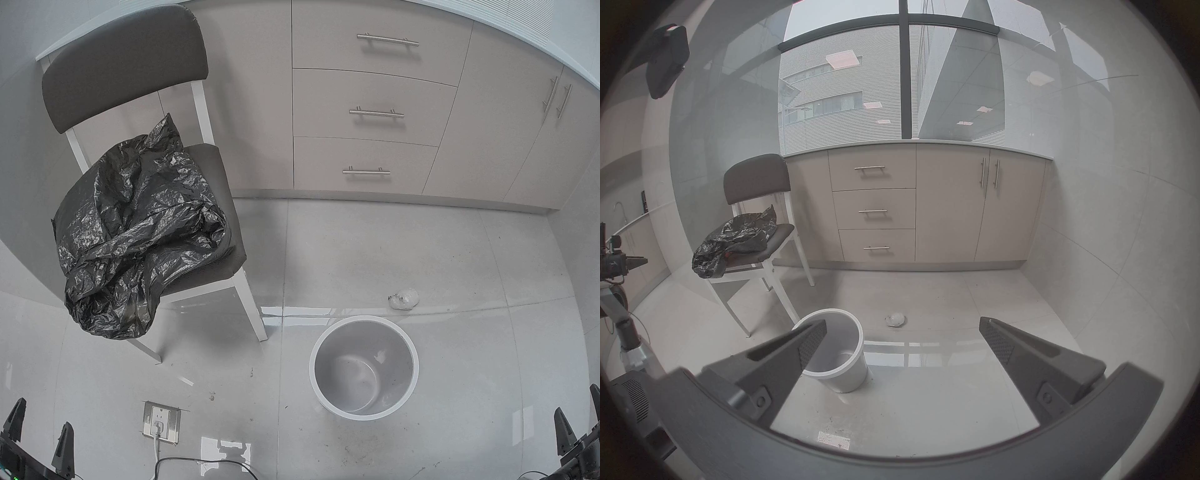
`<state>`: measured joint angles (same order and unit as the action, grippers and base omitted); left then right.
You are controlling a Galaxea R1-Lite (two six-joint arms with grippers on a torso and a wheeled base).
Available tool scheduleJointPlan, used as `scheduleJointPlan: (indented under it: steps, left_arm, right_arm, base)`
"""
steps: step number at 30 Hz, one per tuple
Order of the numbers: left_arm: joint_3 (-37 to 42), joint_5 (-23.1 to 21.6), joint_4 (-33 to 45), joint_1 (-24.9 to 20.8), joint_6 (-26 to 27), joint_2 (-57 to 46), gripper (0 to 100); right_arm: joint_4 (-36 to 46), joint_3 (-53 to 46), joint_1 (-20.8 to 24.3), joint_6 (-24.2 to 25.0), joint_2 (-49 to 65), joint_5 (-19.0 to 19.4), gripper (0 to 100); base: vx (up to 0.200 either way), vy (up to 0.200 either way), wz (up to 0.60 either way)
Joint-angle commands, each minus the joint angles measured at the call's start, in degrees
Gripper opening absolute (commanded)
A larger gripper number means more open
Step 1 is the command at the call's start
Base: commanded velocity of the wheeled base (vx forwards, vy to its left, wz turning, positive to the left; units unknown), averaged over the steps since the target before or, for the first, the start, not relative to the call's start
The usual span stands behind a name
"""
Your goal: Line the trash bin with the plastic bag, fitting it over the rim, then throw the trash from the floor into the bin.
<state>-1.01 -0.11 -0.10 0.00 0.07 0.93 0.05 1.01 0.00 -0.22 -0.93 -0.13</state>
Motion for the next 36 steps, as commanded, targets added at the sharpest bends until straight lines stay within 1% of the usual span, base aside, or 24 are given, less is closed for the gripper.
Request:
scheduleJointPlan:
  steps: [1,5,8,9,10,11,13,14,15,16,17,18,19,20,21,22,24,26,27,29,31,32,33,36]
  left_arm:
    - [1.0,0.1,-0.1,0.0,-0.3,-0.8,100]
    - [1.0,0.2,-0.1,0.0,-0.2,-0.8,100]
    - [0.9,0.3,-0.1,0.0,-1.7,-0.8,100]
    - [0.9,0.3,-0.1,0.1,-1.7,-0.9,0]
    - [1.0,0.3,-0.1,0.1,-1.7,-0.9,0]
    - [1.0,0.3,-0.1,0.1,-1.7,-0.9,0]
    - [1.0,0.3,-0.2,0.2,-1.7,-0.9,0]
    - [1.0,0.4,-0.3,0.2,-1.7,-0.9,0]
    - [-0.7,0.7,-1.0,0.2,-2.5,-0.8,0]
    - [-4.9,1.0,-2.2,0.0,-3.9,0.3,0]
    - [-4.9,1.0,-2.2,0.0,-3.9,0.3,0]
    - [-20.8,2.3,-1.8,-0.7,-11.1,7.1,0]
    - [-29.4,2.7,1.0,-1.8,-14.7,12.3,0]
    - [-29.4,2.7,1.0,-1.8,-14.7,12.3,0]
    - [-38.0,2.6,6.2,-2.9,-15.1,16.2,0]
    - [-42.1,2.2,11.2,-3.8,-14.7,18.3,0]
    - [-41.7,1.6,14.0,-4.0,-13.4,20.8,0]
    - [-37.5,1.5,13.6,-4.0,-12.1,23.4,0]
    - [-37.5,1.5,13.6,-4.0,-12.1,23.4,0]
    - [-32.9,1.4,9.6,-4.3,-12.1,27.9,0]
    - [-30.3,1.3,5.2,-4.3,-11.9,31.4,0]
    - [-29.7,1.1,2.8,-4.3,-11.9,33.3,0]
    - [-29.5,0.6,1.0,-4.4,-11.9,35.2,100]
    - [-29.2,-0.5,-2.8,-4.3,-11.9,41.2,100]
  right_arm:
    - [0.0,-1.0,0.0,0.3,0.9,0.0,100]
    - [-0.1,-1.0,0.0,0.4,0.9,0.0,100]
    - [-0.2,-1.0,0.0,0.5,0.9,-0.1,100]
    - [-0.3,-1.0,0.0,0.4,0.9,-0.3,100]
    - [-1.1,-0.4,-0.1,0.6,0.9,-0.4,100]
    - [-3.3,4.2,0.3,2.3,0.3,0.2,100]
    - [-4.8,22.0,1.2,11.2,-8.6,-0.6,100]
    - [-4.2,26.1,1.6,13.3,-11.2,-0.7,100]
    - [-2.9,33.5,1.7,15.0,-15.6,-0.1,100]
    - [-2.1,37.4,1.8,14.2,-18.7,0.2,100]
    - [-2.1,37.4,1.8,14.2,-18.7,0.2,100]
    - [-2.2,42.2,2.2,11.4,-25.4,1.5,100]
    - [-2.9,43.5,2.5,10.3,-29.1,2.6,100]
    - [-2.9,43.5,2.5,10.3,-29.1,2.6,100]
    - [-4.7,44.9,2.9,9.9,-33.6,4.6,100]
    - [-7.6,45.1,3.5,9.9,-37.3,6.7,100]
    - [-12.2,45.1,5.4,10.3,-42.8,8.0,100]
    - [-17.1,44.9,7.7,12.8,-48.5,7.3,100]
    - [-17.1,44.9,7.7,12.8,-48.5,7.3,100]
    - [-21.1,43.4,8.0,19.8,-53.1,4.5,100]
    - [-22.1,41.6,7.9,22.5,-54.5,3.6,100]
    - [-22.3,40.6,7.8,22.7,-54.7,3.6,100]
    - [-22.3,40.0,7.8,22.6,-55.1,3.6,100]
    - [-22.5,38.7,7.6,20.5,-56.0,3.6,100]
  base:
    - [0.000,0.000,0.00]
    - [0.000,0.000,0.00]
    - [0.000,0.000,0.00]
    - [0.000,0.000,0.00]
    - [0.000,0.000,0.00]
    - [0.000,0.000,0.00]
    - [0.000,0.000,0.00]
    - [0.000,0.000,0.00]
    - [0.000,0.000,0.00]
    - [0.000,0.000,0.00]
    - [0.000,0.000,0.00]
    - [0.000,0.000,0.00]
    - [0.000,0.000,0.00]
    - [0.000,0.000,0.00]
    - [0.000,0.000,0.00]
    - [0.000,0.000,0.00]
    - [0.000,0.000,0.00]
    - [0.000,0.000,0.00]
    - [0.000,0.000,0.00]
    - [0.000,0.000,0.00]
    - [0.000,0.000,0.00]
    - [0.000,0.000,0.00]
    - [0.000,0.000,0.00]
    - [0.000,0.000,0.00]
